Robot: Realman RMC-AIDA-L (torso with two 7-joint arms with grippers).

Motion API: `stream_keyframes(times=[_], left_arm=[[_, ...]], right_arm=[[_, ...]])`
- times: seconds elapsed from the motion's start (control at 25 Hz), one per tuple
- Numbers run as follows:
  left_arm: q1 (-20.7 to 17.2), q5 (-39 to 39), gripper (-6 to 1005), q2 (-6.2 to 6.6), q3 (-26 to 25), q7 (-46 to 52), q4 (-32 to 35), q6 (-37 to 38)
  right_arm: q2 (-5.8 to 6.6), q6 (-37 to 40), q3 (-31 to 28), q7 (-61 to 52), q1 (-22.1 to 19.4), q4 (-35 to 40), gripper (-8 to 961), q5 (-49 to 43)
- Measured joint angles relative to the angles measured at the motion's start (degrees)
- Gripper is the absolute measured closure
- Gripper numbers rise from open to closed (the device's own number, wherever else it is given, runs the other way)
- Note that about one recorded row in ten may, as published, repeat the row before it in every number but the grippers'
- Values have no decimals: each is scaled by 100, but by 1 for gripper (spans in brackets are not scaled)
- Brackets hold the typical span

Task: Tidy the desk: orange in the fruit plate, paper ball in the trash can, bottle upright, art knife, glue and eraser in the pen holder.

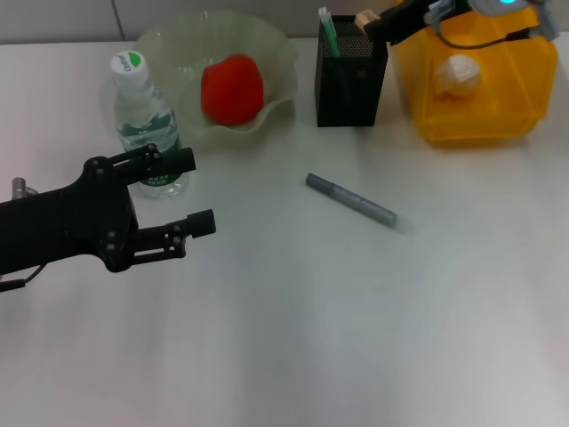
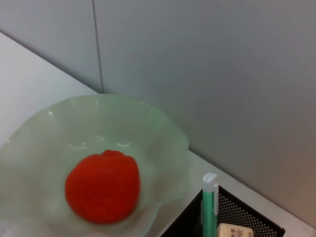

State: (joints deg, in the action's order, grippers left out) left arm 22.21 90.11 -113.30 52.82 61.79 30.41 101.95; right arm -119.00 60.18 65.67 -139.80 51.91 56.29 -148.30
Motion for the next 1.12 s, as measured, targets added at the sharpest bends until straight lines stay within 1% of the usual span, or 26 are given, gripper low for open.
stream_keyframes(times=[0.04,0.08,0.16,0.36,0.64,0.72,0.76,0.8,0.84,0.88,0.92,0.96,1.0,1.04,1.08,1.12], left_arm=[[-2,-3,202,-7,0,0,0,0],[-2,-3,202,-7,0,0,0,0],[-3,-3,202,-14,0,0,0,0],[-12,-3,202,-21,0,0,0,0],[-15,-3,202,-48,0,0,0,0],[-15,-2,202,-50,0,0,0,0],[-15,-2,202,-54,0,0,0,0],[-15,-2,202,-54,0,0,0,0],[-14,-2,202,-55,0,0,0,0],[-14,-2,202,-55,0,0,0,1],[-14,-1,202,-57,0,0,0,0],[-14,-1,202,-61,0,0,0,0],[-14,-1,202,-61,0,0,0,0],[-14,-1,202,-63,0,0,0,1],[-14,-1,202,-63,0,0,0,0],[-12,-1,202,-63,0,0,0,0]], right_arm=[[-2,-272,78,3,34,-202,718,0],[-2,-272,78,3,34,-202,719,0],[-7,-570,198,2,110,-503,719,0],[-9,-782,224,-11,192,-720,719,27],[-9,-798,225,-21,164,-691,584,37],[-9,-799,201,-25,131,-635,545,52],[-16,-765,165,-30,51,-474,526,126],[-16,-765,165,-30,51,-474,491,126],[-20,-553,159,-29,-119,-155,456,340],[-20,-553,159,-29,-119,-155,420,340],[-18,-333,173,-14,-251,105,385,509],[-7,211,180,4,-456,610,350,699],[-7,211,180,4,-456,610,351,699],[-6,811,160,2,-615,1106,353,762],[-6,811,160,2,-615,1106,354,762],[-5,1145,147,2,-680,1344,355,776]])
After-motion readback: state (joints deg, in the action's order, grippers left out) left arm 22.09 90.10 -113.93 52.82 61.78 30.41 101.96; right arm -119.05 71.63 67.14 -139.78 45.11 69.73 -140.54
